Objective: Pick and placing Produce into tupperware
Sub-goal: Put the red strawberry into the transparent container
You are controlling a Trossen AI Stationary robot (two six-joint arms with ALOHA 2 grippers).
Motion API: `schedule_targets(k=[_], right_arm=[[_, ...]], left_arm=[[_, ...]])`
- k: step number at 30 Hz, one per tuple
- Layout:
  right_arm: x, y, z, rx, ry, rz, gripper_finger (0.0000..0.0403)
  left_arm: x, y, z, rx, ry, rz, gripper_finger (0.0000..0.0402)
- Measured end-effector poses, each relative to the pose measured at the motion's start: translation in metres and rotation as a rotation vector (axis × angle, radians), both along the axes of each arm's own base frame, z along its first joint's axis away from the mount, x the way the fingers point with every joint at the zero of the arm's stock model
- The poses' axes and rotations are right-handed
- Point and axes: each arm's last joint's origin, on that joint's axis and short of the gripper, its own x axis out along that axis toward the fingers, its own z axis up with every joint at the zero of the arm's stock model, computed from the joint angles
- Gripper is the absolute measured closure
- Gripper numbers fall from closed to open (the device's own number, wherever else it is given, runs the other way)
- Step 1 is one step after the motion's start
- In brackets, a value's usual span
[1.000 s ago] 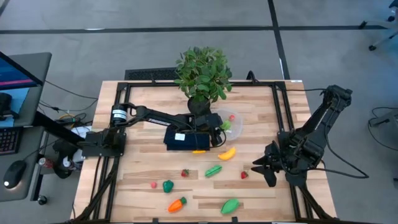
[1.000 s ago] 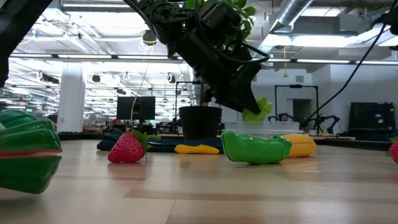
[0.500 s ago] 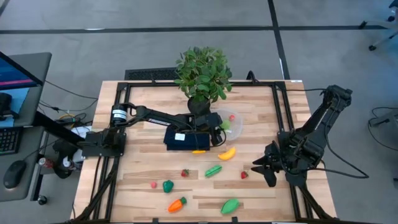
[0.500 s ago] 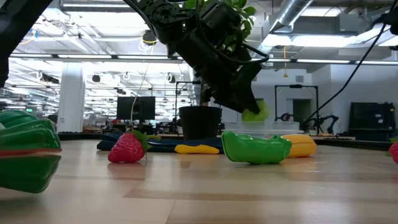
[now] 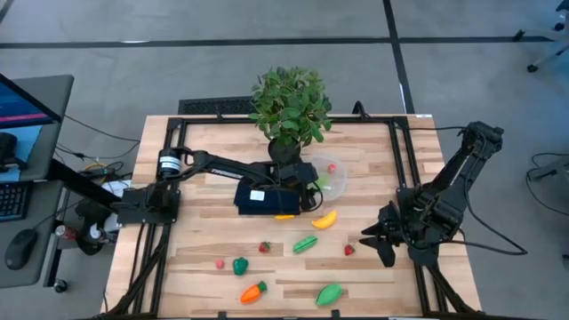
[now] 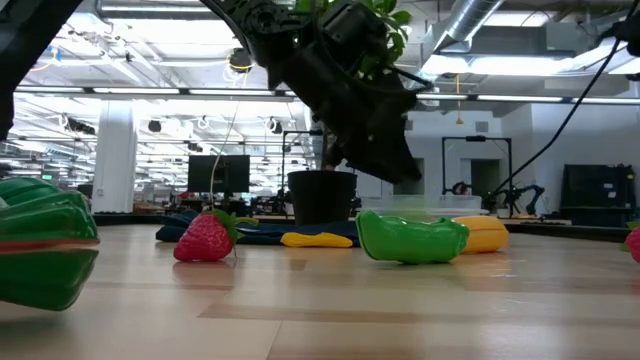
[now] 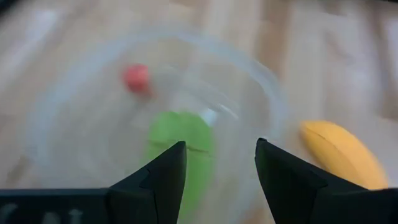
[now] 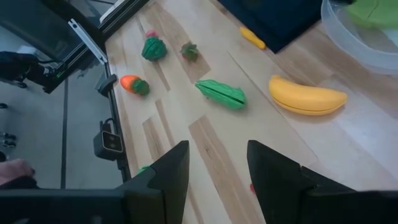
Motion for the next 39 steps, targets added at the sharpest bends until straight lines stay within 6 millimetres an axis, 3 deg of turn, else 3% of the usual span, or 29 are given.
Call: schedule_targets(k=[5, 12, 21, 28, 34, 39], right_arm=[[-0.001, -0.002, -0.002, -0.024, 0.019, 0.002, 0.0248], [-0.005, -0.007, -0.006, -0.098, 0.066, 0.006, 0.0248], [-0.008, -0.009, -0.01, -0.105, 0.151, 0.047, 0.0248], [-0.009, 0.004, -0.026, -0.156, 0.24, 0.109, 0.0248], [0.002, 0.023, -0.054, -0.24, 0.304, 0.09, 0.0248], [0.014, 0.04, -0.076, -0.173, 0.303, 0.019, 0.0248]], left_arm=[[-0.012, -0.014, 0.02, -0.057, 0.075, -0.114, 0.0222], [-0.047, -0.03, 0.058, 0.055, 0.222, -0.186, 0.0222], [-0.089, -0.042, 0.064, 0.108, 0.454, -0.193, 0.0222], [-0.138, -0.053, 0.059, 0.085, 0.44, -0.084, 0.0222], [-0.192, -0.061, 0.06, 0.048, 0.3, 0.1, 0.0222], [-0.231, -0.062, 0.063, 0.014, 0.158, 0.257, 0.0222]])
